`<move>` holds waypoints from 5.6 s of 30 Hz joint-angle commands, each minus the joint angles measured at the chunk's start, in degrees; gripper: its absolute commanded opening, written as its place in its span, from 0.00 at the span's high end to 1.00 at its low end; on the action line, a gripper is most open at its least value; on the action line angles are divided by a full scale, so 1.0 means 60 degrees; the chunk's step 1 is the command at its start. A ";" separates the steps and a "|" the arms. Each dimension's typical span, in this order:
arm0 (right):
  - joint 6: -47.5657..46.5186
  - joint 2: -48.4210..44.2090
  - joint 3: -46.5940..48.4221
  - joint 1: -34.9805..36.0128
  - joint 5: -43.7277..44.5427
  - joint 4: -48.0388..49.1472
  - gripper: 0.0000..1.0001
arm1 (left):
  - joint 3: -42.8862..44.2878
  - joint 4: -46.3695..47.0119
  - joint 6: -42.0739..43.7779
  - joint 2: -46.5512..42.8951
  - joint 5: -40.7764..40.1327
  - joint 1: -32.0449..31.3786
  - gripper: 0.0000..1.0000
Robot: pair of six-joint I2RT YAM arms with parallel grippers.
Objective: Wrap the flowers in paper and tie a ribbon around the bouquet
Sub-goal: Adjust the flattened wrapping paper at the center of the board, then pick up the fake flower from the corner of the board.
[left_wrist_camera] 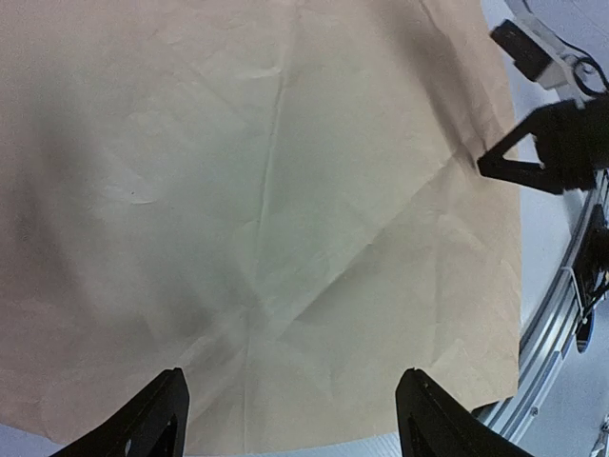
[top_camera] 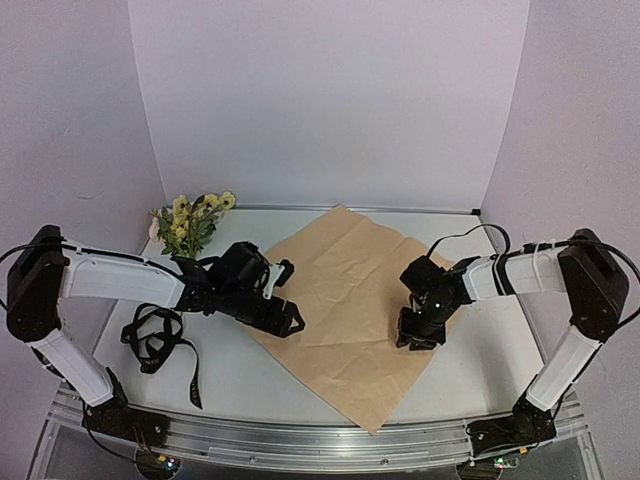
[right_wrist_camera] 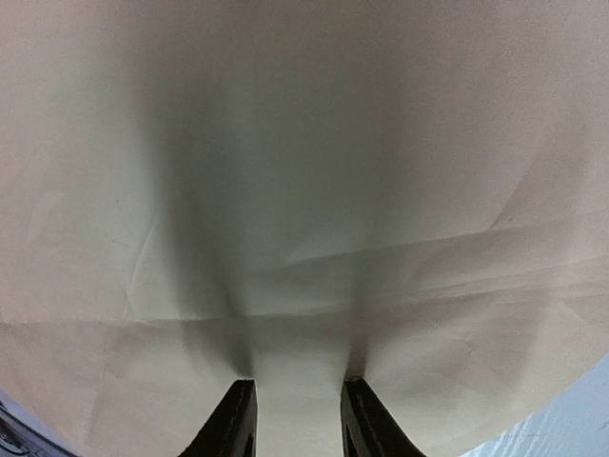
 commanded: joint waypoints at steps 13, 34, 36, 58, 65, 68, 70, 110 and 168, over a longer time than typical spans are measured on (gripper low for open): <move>0.0899 0.0450 0.0208 0.0596 0.0671 0.0105 0.67 | 0.0201 0.0241 -0.1883 0.1688 0.1085 0.1838 0.27; 0.0438 0.0263 0.0798 0.1042 0.0851 -0.0938 0.62 | -0.0275 -0.0587 -0.2501 0.1803 0.0243 0.2511 0.31; 0.0352 0.0367 0.0938 0.1042 0.0673 -0.0957 0.62 | -0.0374 -0.0592 -0.2570 0.1719 0.0211 0.2510 0.31; -0.0036 0.0669 0.1141 0.0906 0.0660 -0.1342 0.59 | -0.0445 -0.0897 -0.3017 0.0812 0.0087 0.2492 0.29; -0.0046 0.1100 0.1163 0.0406 0.0293 -0.1340 0.59 | -0.0464 -0.0742 -0.3110 0.1006 0.0271 0.2349 0.30; -0.0102 0.1292 0.1309 0.0152 0.0223 -0.1339 0.59 | -0.0431 -0.0648 -0.3243 0.1154 0.0300 0.2161 0.30; -0.0113 0.1345 0.1349 -0.0131 0.0147 -0.1339 0.59 | -0.0416 -0.0602 -0.3361 0.1252 0.0263 0.1969 0.30; -0.2211 0.0155 0.3341 -0.0649 -0.0420 -0.3841 0.44 | 0.2148 -0.2521 -0.2114 0.0373 -0.2455 0.5154 0.09; -0.2541 -0.2251 0.2044 -0.0546 0.0068 -0.4402 0.50 | 0.7601 -0.3935 0.0338 0.3309 -0.2084 0.5699 1.00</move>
